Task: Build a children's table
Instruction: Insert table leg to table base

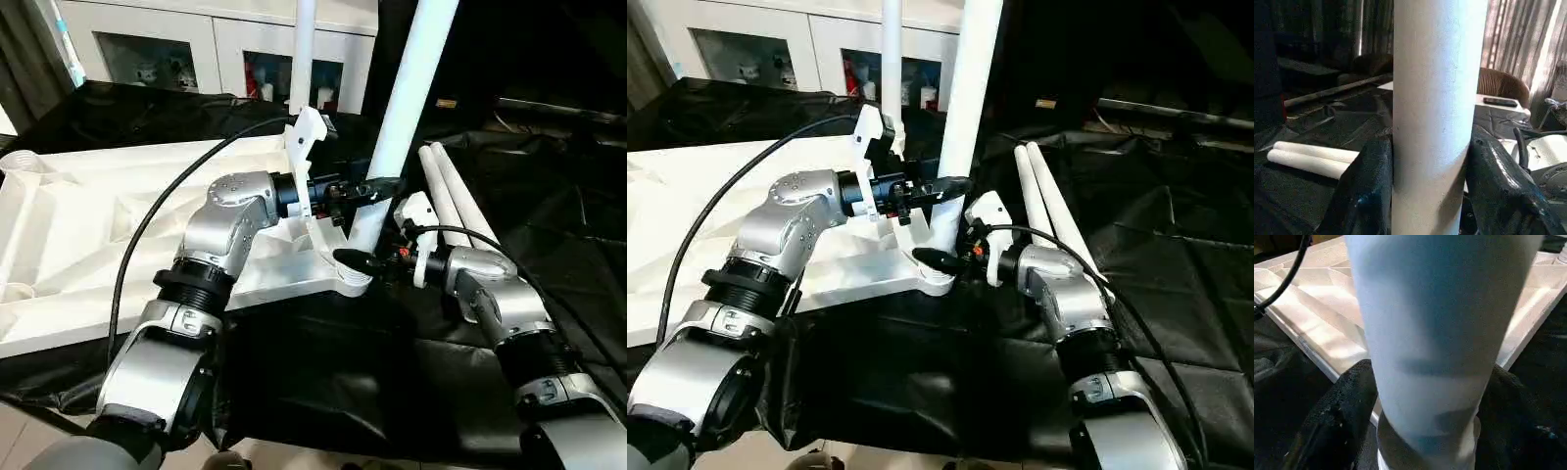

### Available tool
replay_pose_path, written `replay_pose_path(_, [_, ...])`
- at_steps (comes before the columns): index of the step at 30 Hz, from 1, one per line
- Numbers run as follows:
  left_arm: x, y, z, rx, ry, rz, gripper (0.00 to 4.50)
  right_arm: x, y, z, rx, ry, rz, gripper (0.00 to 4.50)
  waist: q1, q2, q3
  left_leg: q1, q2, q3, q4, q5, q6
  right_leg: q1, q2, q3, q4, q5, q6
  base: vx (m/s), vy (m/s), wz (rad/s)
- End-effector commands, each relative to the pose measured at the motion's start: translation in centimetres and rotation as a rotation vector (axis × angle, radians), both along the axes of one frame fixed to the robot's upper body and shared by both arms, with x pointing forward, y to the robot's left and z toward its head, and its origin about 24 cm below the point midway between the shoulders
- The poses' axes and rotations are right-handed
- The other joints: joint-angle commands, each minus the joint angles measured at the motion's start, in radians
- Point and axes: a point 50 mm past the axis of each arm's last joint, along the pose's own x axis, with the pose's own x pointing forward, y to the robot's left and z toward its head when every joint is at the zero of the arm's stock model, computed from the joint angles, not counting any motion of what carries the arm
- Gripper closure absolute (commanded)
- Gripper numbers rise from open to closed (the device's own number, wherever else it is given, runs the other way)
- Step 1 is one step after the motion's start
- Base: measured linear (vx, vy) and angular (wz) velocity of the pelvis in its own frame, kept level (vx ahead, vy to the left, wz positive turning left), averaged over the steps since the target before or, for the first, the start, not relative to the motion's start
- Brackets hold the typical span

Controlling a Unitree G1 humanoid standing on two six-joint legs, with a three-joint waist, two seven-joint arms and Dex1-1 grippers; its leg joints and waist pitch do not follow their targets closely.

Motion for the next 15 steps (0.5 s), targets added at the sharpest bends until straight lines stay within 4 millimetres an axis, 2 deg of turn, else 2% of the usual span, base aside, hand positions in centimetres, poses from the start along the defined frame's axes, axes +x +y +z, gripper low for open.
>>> replay_pose_path(1, [-0.09,0.03,-1.12,0.051,0.041,-0.008,2.66,0.24,-0.12,0.24,-0.02,-0.011,-0.002,1.34,0.003,-0.002,-0.068,0.003,0.019,0.003,-0.05,-0.159,0.055,0.064,-0.071,0.044,-0.068,-0.137,-0.224,0.0,0.0,0.0])
replay_pose_path(10, [-0.23,-0.1,-1.24,0.055,0.042,-0.02,2.66,0.5,0.3,0.28,-0.003,-0.01,-0.012,1.34,0.004,0.002,-0.069,0.004,0.02,0.003,-0.049,-0.152,0.056,0.065,-0.07,0.044,-0.064,-0.111,-0.233,0.0,0.0,0.0])
replay_pose_path(12, [-0.25,-0.12,-1.26,0.056,0.042,-0.021,2.66,0.51,0.31,0.27,-0.002,-0.01,-0.013,1.62,0.003,0.002,-0.069,0.004,0.02,0.003,-0.05,-0.155,0.056,0.065,-0.07,0.044,-0.064,-0.113,-0.234,0.0,0.0,0.0])
replay_pose_path(15, [-0.28,-0.15,-1.3,0.058,0.043,-0.025,2.66,0.53,0.33,0.24,0.001,-0.009,-0.014,1.72,0.004,0.003,-0.07,0.005,0.02,0.003,-0.049,-0.154,0.055,0.064,-0.07,0.044,-0.063,-0.106,-0.236,0.0,0.0,0.0])
